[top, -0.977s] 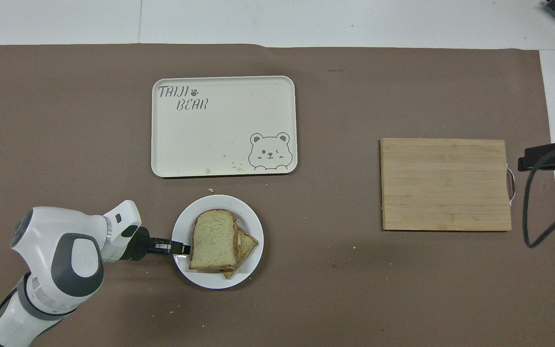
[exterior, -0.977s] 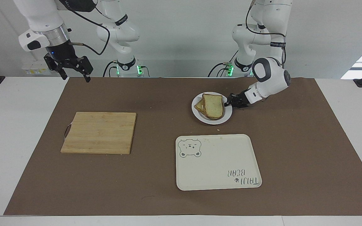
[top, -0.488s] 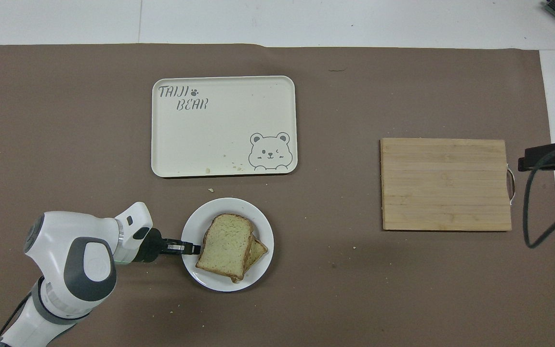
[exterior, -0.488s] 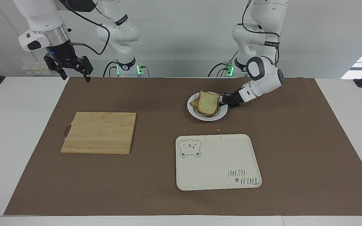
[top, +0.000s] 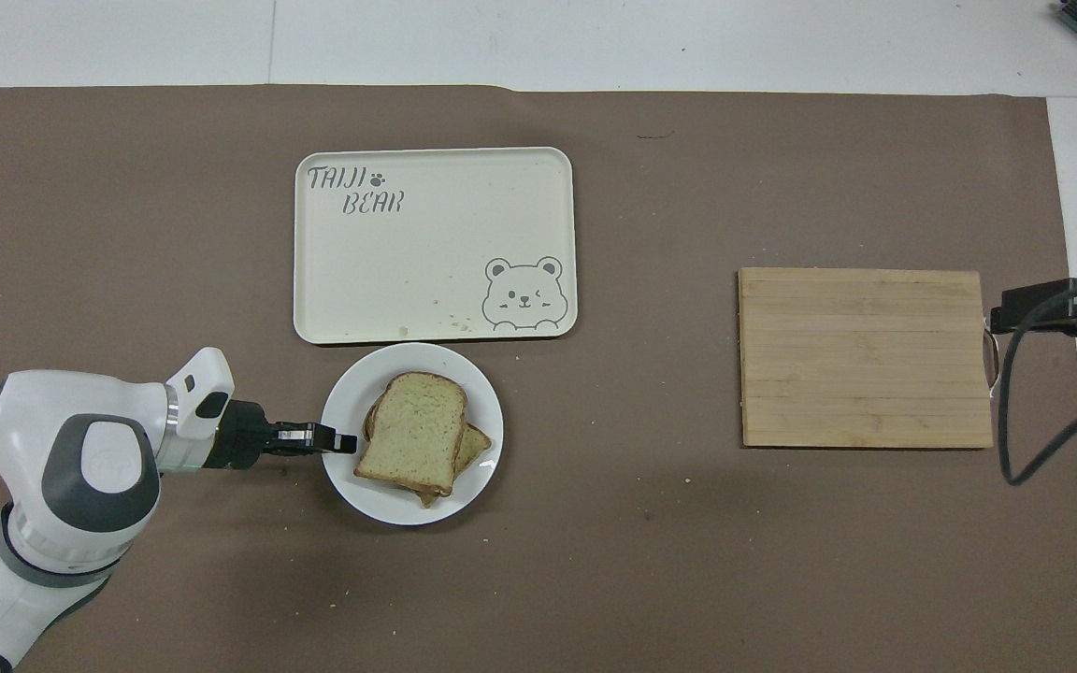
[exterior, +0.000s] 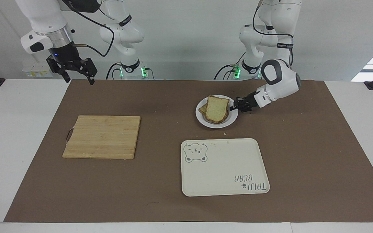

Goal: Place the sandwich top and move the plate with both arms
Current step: 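Slide the plate with the left gripper onto the bear tray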

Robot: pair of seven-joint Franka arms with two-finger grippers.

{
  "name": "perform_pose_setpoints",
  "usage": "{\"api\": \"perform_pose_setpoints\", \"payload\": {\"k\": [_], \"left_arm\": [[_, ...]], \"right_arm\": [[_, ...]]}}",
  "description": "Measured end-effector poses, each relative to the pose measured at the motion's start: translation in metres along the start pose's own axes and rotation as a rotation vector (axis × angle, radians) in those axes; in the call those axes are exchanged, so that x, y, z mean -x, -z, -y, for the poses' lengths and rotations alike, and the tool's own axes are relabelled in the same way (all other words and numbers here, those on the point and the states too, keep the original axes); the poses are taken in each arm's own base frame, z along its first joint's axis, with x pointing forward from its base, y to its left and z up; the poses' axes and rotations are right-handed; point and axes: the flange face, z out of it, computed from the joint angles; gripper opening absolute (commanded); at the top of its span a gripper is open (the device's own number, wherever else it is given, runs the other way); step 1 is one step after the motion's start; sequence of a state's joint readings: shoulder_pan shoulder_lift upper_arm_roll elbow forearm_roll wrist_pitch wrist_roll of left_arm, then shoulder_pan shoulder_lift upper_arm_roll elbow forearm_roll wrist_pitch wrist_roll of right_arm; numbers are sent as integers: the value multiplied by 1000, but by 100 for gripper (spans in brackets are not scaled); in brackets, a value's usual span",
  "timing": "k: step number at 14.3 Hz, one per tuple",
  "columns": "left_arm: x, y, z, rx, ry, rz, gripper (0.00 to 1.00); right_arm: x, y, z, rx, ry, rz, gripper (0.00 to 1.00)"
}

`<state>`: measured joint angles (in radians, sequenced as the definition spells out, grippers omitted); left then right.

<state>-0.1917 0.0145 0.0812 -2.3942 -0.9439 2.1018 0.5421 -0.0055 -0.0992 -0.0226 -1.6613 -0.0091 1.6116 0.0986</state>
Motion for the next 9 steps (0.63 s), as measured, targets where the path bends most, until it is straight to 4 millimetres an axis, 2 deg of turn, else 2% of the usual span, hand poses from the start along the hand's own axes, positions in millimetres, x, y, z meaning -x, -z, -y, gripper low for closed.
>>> {"api": "perform_pose_setpoints", "payload": {"k": [3,5,9], "left_arm": [[-42,29,0,34,35,-32,0],[-67,40,-4,48,65,-62,0],[-120,44,-35,55,131,-99,0]], "right_arm": [[1,2,-7,9,-8,-3,100],[1,3,-16,9,-15,-2,100],[2,4,-17,9,-16,-4,100]]}}
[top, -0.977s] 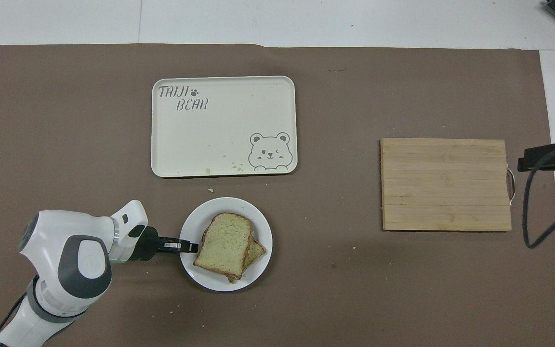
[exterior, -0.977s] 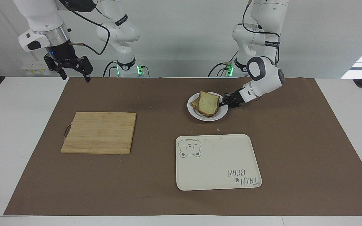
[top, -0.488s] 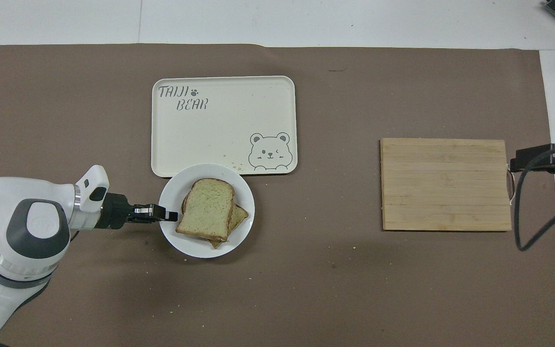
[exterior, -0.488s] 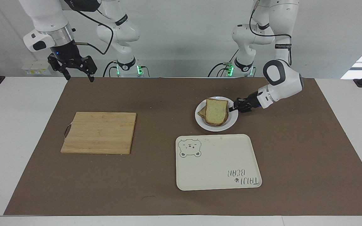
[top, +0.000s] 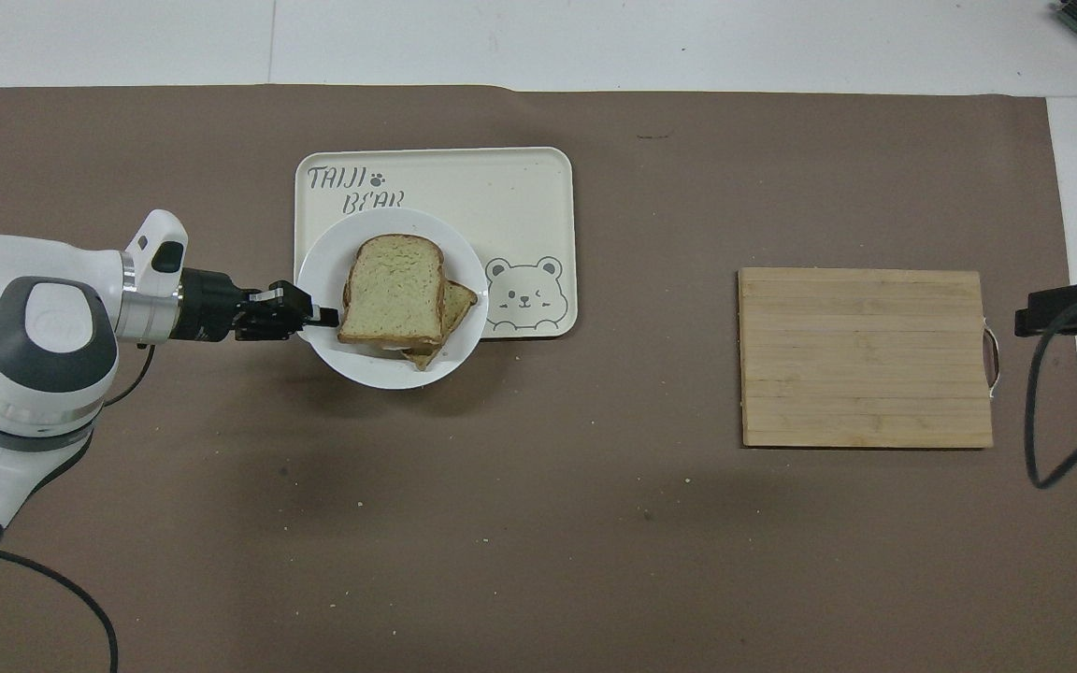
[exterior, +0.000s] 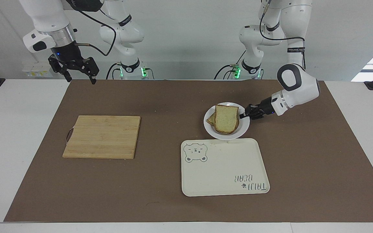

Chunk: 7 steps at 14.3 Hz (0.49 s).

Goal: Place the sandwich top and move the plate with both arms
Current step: 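Slide the plate with the left gripper onto the bear tray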

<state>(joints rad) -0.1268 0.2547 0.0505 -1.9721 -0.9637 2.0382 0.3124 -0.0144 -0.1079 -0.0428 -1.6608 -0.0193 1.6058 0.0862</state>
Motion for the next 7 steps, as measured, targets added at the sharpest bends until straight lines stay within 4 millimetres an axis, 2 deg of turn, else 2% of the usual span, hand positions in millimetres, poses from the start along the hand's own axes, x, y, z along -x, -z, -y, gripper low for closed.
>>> {"api": "perform_pose_setpoints", "payload": {"k": [2,4,7], "left_arm": [[-21,-8,-13,2,20,-14,0],[-43,-21,-12,-5,22,-35,0],[-68,-55,-8,-19,14,-70,0]], "right_arm": [[0,1,0,0,0,-1,100],[0,1,0,1,0,-2,100],[0,1,-1,1,-1,-3,100]]}}
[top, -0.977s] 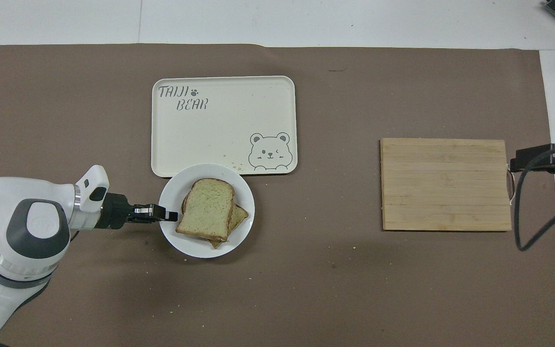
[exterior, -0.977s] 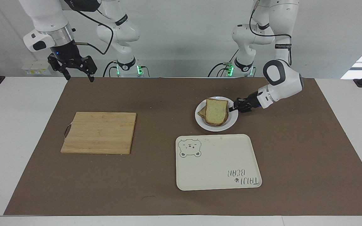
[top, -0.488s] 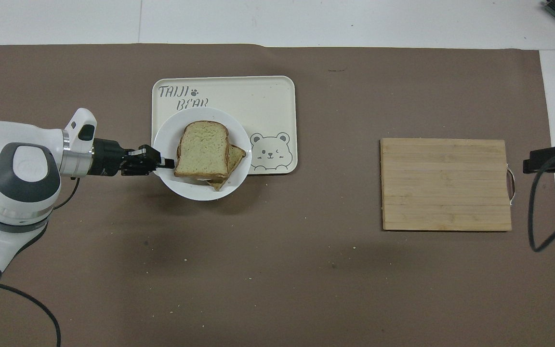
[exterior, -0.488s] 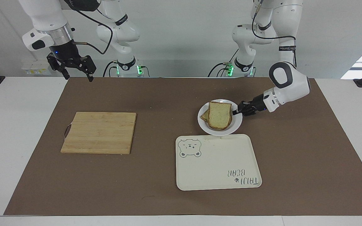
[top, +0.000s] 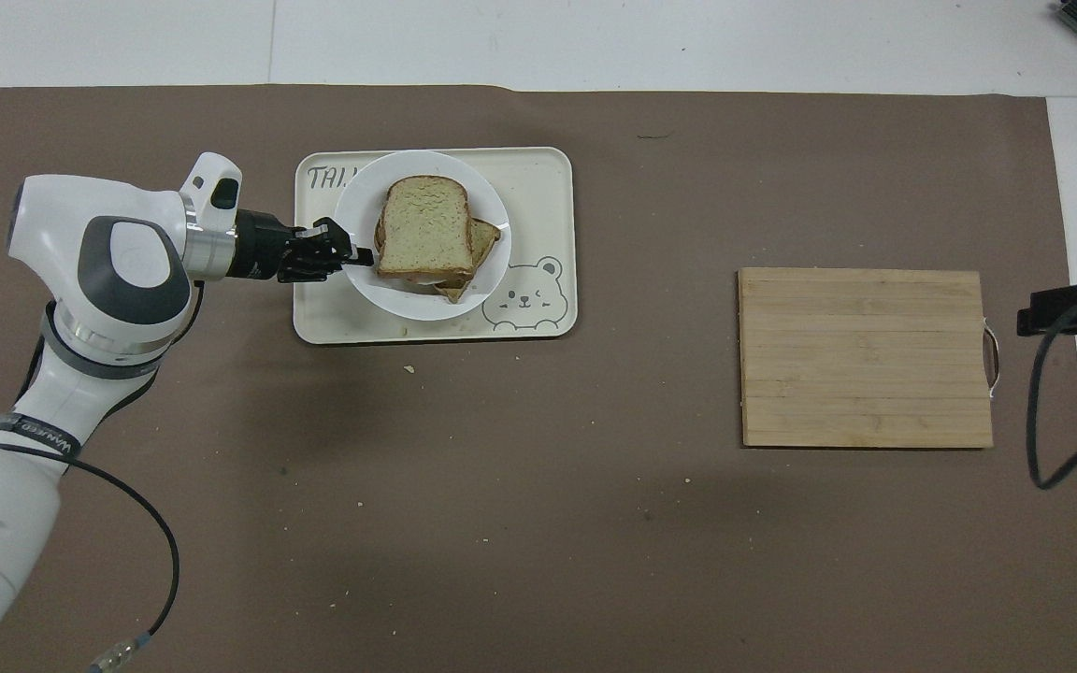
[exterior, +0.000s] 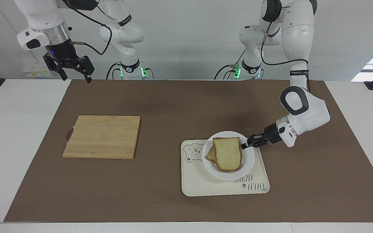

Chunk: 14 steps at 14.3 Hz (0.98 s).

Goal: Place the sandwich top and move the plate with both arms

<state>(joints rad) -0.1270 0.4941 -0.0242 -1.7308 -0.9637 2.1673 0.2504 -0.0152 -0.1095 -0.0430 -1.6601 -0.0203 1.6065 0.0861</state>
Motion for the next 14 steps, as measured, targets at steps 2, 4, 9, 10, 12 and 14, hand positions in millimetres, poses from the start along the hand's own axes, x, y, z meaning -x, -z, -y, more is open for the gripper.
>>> {"api": "perform_pose_setpoints", "payload": {"k": [2,4,9,10,12,14], "left_arm": [[-13,-10,0,2,-6,-10,100],[-20,-7,0,0,-14,-24,100],[-34,43,6,-49,-47,-61,100],[-35,62,6,-75,-54,-65,100],[-30,99,-1,-177,-78,-62,100],[-22,128,-12,-324,-118,-53,100]], "right_arm": [[0,0,0,0,0,0,100],[0,0,0,0,0,0,100],[0,0,0,0,0,0,100],[0,0,0,0,0,0,100],[0,0,0,0,0,0,100],[0,0,0,0,0,0,100]]}}
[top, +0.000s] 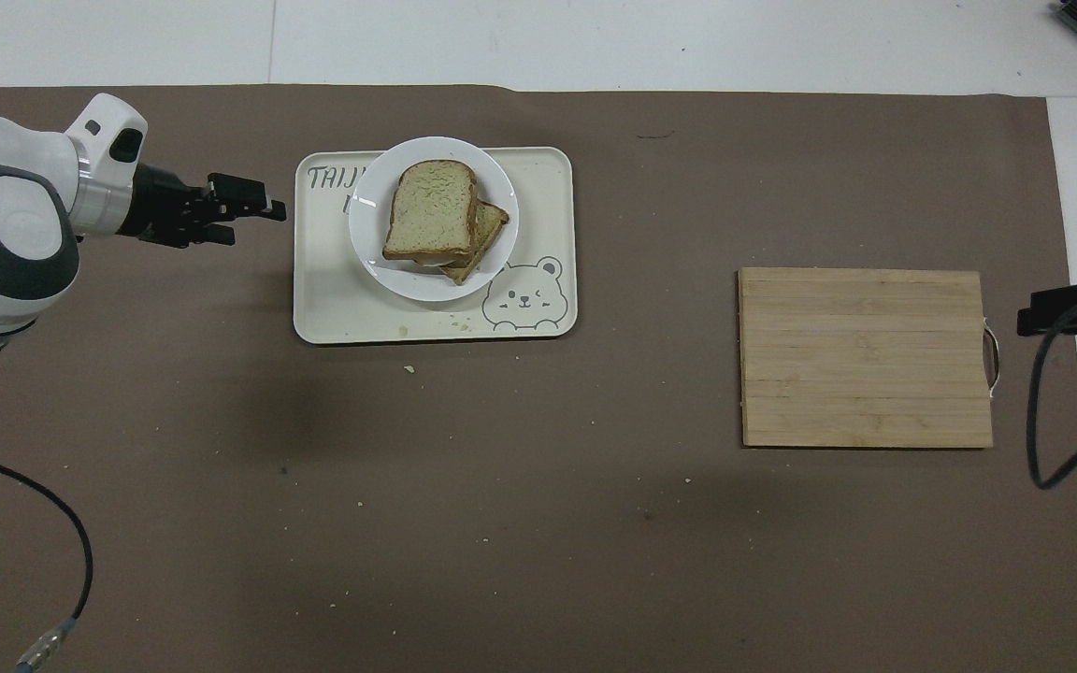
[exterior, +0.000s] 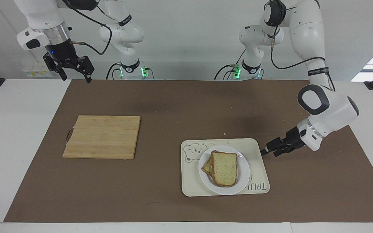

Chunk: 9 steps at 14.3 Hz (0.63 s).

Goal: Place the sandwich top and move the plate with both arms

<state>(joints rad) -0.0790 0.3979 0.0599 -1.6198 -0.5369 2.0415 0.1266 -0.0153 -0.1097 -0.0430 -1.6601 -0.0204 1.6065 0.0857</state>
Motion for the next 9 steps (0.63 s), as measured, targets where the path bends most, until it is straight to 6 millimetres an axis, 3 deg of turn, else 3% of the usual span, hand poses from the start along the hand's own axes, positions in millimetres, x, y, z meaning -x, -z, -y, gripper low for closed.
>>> {"api": "perform_pose_setpoints", "payload": {"k": [4,9], "left_arm": [[16,52,-10,-273,-109,16,100],[57,136,-40,-416,-186,36,100]], "right_arm": [[0,0,0,0,0,-1,100],[1,1,0,0,0,-2,100]]}}
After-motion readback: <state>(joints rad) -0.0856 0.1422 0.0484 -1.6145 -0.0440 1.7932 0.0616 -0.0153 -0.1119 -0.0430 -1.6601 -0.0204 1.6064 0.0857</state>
